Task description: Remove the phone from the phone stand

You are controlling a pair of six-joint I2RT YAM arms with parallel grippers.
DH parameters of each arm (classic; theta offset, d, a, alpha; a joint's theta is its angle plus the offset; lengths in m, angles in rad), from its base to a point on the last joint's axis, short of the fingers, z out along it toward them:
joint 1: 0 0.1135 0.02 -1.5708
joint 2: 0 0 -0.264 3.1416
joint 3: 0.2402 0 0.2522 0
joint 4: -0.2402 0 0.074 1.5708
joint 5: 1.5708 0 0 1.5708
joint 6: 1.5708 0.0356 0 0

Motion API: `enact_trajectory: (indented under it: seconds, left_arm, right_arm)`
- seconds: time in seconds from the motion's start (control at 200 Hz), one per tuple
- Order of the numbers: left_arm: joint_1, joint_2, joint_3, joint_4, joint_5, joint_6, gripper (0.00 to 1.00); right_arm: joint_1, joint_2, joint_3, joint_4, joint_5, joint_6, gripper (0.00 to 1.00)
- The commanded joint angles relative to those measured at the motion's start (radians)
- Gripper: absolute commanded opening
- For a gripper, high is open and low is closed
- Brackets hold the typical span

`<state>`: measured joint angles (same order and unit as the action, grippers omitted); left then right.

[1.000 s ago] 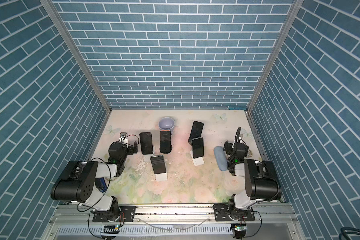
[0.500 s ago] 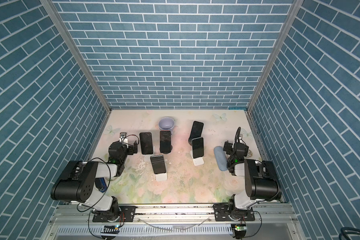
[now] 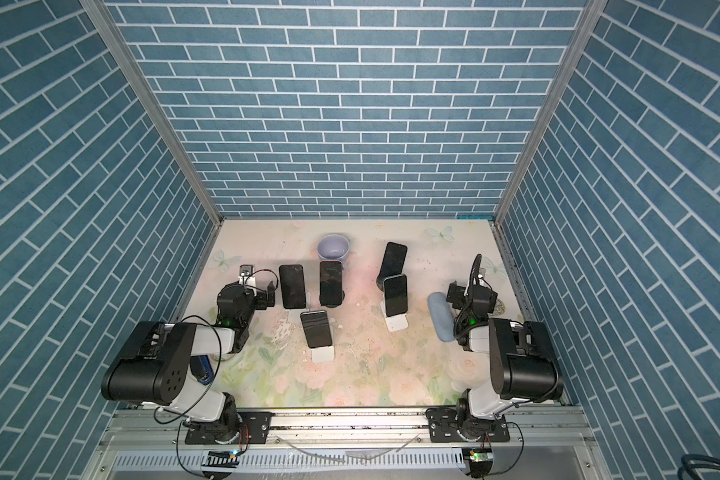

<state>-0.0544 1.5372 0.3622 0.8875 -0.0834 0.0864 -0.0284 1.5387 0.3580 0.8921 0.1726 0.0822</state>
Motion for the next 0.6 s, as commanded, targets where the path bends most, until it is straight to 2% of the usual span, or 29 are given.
enact_trajectory:
  seconds: [0.0,0.48,0.595]
  left_arm:
    - [0.007,-0.005,0.018,-0.004,0.012,0.008,1.00]
    - [0.010,-0.005,0.021,-0.008,0.005,0.003,1.00]
    - [0.009,-0.009,0.020,-0.009,0.006,0.005,1.00]
  right_arm:
    - [-0.002,-0.002,0.007,0.027,0.014,0.011,0.99]
    - [-0.002,-0.001,0.004,0.030,-0.002,0.007,0.99]
    - [-0.001,-0.030,0.034,-0.048,-0.024,-0.007,0.97]
